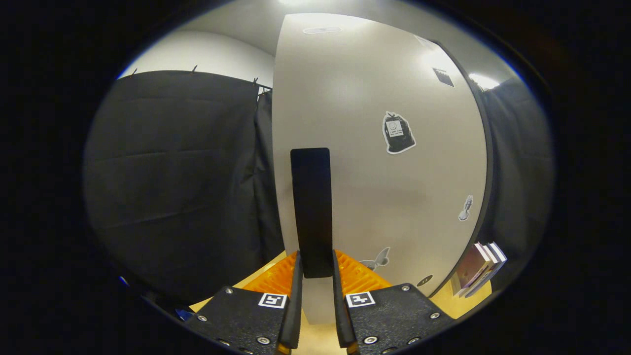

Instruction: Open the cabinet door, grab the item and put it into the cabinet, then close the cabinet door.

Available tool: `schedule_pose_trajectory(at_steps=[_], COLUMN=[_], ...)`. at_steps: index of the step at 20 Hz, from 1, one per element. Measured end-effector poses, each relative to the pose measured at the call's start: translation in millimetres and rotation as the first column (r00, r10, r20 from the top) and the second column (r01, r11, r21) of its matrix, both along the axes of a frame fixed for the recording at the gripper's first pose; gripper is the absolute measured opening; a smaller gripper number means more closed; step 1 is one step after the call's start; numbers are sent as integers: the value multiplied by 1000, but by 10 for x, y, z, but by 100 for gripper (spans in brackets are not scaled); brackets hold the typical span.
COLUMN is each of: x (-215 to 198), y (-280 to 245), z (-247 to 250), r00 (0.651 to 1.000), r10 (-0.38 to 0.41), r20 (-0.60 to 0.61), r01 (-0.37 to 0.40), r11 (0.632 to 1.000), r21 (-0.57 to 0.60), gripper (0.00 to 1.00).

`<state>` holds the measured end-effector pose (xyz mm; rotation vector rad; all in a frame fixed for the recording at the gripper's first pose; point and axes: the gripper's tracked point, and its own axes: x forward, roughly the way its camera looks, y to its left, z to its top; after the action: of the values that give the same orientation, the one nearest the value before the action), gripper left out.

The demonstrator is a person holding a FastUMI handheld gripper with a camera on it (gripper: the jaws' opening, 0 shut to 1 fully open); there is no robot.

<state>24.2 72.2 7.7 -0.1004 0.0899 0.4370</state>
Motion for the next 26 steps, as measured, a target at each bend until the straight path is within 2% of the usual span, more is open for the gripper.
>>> schedule_pose_trajectory(at_steps=[7,14,21,24,26], x=[-247,-376,-525,-591,-627], y=[-292,-679,-1073,-1208,-1281], z=[36,42,40,44,50], r00=[985,964,954,958,965], r10=[165,266,299,284,259], r20=[-39,-27,-19,-44,-45], r01=[-166,-266,-299,-282,-257], r11=[986,964,954,958,966], r21=[-16,-10,15,45,39], gripper=[29,29,29,29,24])
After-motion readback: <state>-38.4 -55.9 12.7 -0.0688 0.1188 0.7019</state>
